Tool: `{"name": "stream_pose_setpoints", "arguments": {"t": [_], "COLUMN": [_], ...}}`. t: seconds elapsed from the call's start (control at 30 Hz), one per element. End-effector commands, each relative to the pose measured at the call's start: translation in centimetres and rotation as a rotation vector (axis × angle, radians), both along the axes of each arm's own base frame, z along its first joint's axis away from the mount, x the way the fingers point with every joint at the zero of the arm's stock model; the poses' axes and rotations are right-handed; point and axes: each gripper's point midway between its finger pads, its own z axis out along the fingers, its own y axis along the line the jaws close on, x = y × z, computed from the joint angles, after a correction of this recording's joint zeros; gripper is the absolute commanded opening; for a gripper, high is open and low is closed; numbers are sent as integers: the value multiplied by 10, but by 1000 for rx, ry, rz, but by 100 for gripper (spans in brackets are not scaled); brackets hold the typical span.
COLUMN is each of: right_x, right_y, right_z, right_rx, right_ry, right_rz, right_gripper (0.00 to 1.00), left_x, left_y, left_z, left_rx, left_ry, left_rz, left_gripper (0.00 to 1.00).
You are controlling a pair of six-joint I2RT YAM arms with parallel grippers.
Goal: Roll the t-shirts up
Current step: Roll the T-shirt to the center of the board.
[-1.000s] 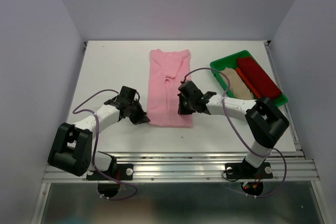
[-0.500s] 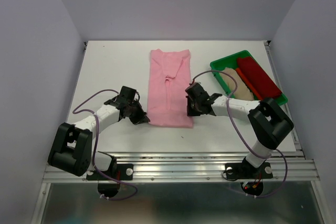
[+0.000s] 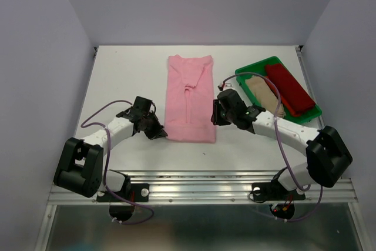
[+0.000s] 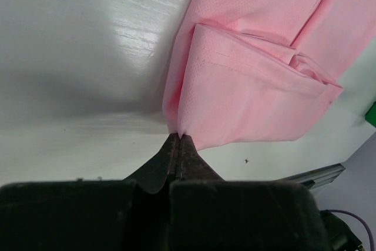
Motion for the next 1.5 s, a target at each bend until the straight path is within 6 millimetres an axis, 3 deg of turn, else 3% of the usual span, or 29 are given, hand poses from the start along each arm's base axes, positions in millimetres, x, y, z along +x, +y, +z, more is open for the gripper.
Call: {"name": "stream_pose_setpoints", "arguments": {"t": [0.0, 0.07, 0.17, 0.23, 0.6, 0.83, 1.07, 1.27, 1.47], "right_x": [-23, -35, -47, -59, -72, -68, -71, -69, -59], "right_y": [-16, -7, -1, 4, 11, 14, 17, 19, 14], "right_z": [-20, -23, -29, -38, -59, -66, -72, -65, -52], "right_rx": [-39, 32, 126, 166, 214, 226, 238, 251, 202], "right_ry": [80, 125, 168, 219, 282, 270, 295, 273, 247], "right_rz": [-8, 4, -15, -3, 20, 17, 21, 35, 8], "right_gripper": [42, 51, 53, 54, 49, 36, 32, 4, 1], "left_x": [9, 10, 10, 10, 10, 9, 9, 10, 12], "left_y": [-1, -1, -1, -1, 0, 1, 1, 0, -3], "left_z": [15, 15, 14, 13, 13, 12, 12, 12, 18], "left_rx": [-12, -11, -9, -10, 0, 0, 0, -7, -26], "left_ry": [-37, -38, -40, -36, -33, -29, -30, -36, -38], "left_rz": [4, 5, 7, 7, 11, 14, 16, 16, 16], "left_gripper": [0, 0, 0, 0, 0, 0, 0, 0, 0]}}
